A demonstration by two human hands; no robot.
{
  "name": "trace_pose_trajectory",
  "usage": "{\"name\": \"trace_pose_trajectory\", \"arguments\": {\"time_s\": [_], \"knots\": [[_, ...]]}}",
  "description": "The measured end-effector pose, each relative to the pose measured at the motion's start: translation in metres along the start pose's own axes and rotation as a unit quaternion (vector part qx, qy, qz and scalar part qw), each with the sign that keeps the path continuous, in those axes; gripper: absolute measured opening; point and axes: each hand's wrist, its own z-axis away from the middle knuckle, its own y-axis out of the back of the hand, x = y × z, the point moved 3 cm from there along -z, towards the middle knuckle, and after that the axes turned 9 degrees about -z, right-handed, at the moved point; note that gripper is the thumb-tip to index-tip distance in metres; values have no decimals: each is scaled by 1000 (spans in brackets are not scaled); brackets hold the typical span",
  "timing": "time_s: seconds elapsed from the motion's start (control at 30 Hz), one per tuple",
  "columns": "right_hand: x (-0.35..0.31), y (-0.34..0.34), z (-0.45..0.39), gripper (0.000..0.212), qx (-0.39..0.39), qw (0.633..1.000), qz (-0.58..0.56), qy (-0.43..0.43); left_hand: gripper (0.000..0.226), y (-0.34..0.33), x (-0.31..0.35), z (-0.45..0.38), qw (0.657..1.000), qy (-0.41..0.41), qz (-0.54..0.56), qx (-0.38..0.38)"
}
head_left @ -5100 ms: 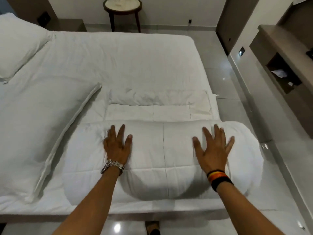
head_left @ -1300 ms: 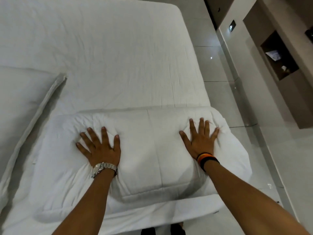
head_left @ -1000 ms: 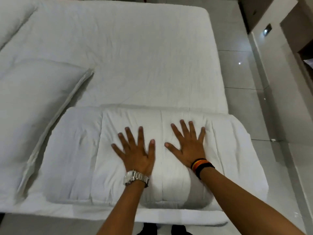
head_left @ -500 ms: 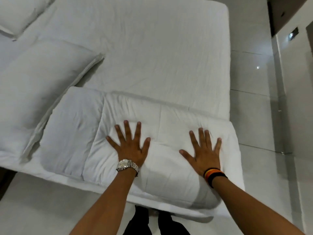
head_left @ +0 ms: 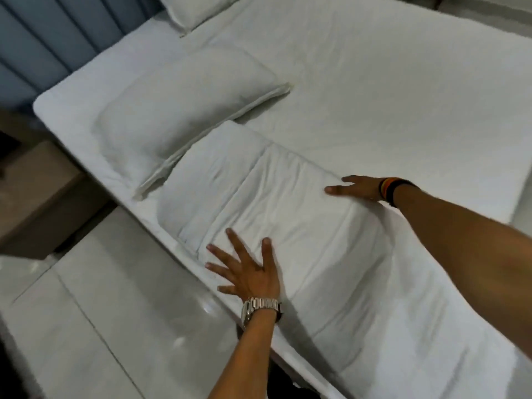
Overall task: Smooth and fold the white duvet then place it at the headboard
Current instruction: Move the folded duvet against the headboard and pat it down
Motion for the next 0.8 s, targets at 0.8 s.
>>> {"name": "trace_pose_trajectory", "arguments": {"time_s": [0.8], "knots": [[-23,-71,-1,115,-23,986,-139,95,103,13,4,33,945,123,301,-27]]}}
